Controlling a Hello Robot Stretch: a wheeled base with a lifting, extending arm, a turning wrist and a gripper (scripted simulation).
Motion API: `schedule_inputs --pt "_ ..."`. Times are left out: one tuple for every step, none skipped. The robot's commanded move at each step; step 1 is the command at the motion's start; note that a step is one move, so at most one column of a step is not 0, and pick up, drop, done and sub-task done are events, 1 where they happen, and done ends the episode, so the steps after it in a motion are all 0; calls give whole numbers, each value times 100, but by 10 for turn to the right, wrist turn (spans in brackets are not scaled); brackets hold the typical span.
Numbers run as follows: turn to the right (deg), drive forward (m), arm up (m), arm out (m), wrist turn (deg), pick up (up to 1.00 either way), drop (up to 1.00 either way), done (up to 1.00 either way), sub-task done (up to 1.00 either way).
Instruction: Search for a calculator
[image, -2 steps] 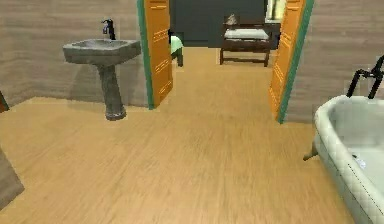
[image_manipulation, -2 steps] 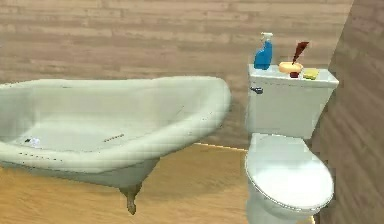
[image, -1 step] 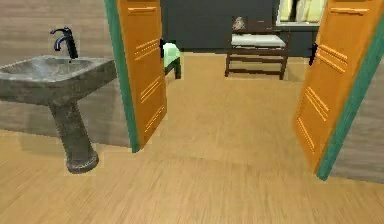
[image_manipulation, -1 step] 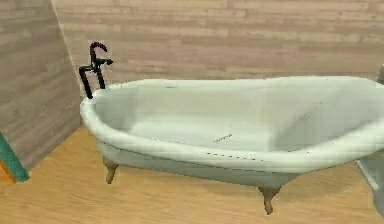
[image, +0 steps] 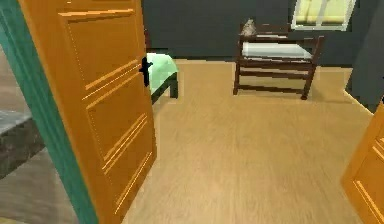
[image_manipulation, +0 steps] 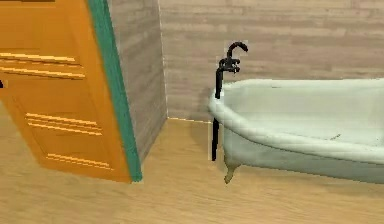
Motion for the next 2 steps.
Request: schedule_inputs --pt "30 0 0 0 0 0 0 0 0" --pt "0 100 0 0 0 0 0 0 0"
